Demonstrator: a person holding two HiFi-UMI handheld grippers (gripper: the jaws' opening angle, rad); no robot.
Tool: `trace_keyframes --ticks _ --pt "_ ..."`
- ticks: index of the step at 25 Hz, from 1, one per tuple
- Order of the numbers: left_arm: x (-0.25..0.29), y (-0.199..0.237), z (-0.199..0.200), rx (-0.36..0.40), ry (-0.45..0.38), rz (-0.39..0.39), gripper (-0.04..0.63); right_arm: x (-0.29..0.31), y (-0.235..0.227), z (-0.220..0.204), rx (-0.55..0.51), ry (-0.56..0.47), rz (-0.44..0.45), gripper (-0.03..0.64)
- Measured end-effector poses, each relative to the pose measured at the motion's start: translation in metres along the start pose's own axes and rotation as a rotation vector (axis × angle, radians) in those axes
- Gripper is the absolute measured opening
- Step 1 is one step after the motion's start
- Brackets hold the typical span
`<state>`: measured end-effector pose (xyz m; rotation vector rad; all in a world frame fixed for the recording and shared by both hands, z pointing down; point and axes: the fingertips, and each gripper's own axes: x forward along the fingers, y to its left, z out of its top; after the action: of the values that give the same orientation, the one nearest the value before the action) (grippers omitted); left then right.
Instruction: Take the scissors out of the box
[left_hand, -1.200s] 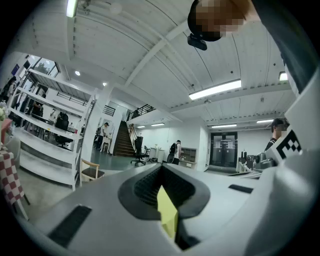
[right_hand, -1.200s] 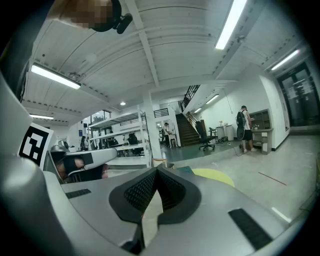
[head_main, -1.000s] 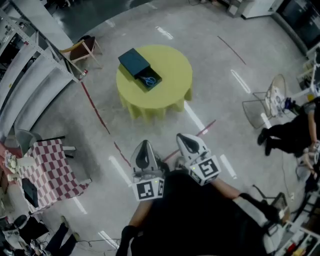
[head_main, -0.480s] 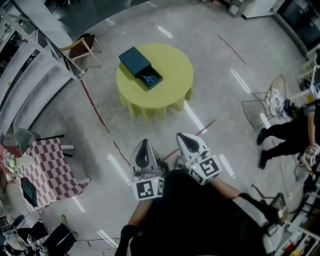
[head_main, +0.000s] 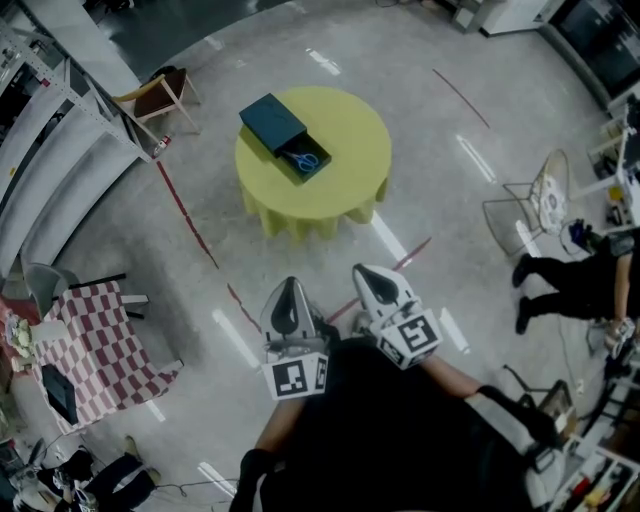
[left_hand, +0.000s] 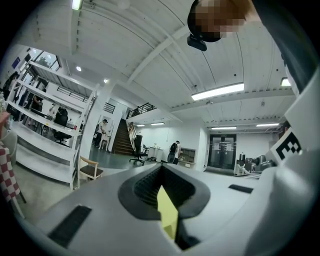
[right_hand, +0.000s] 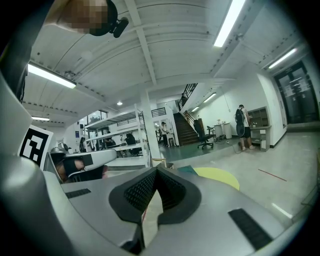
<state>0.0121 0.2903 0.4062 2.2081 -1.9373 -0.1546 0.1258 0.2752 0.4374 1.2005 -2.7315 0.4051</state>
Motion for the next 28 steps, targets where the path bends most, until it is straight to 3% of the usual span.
trace_keyframes --ticks 5,13,17,22,28 --pt "0.005 0.022 -0.001 0.019 0.011 -0.027 -0.002 0.02 0.009 0.001 -0.035 -0.015 -0.018 -0.003" --pt "0.007 0.045 -0.001 -0.026 0.008 -0.035 -0.002 0.038 0.035 -0.002 -0.024 0.002 -0.017 -0.003" --pt "0.011 0.052 -0.012 0.015 0.032 -0.057 -0.002 0.043 0.032 0.0 -0.031 -0.004 -0.03 -0.003" --pt "0.028 0.057 -0.007 -0.031 0.029 -0.034 -0.002 0.057 0.02 -0.001 -0.013 0.006 -0.038 -0.003" --pt "0.07 0.072 -0.003 -0.007 0.024 -0.016 -0.002 0.096 -0.003 0.011 -0.013 -0.003 -0.015 -0.003"
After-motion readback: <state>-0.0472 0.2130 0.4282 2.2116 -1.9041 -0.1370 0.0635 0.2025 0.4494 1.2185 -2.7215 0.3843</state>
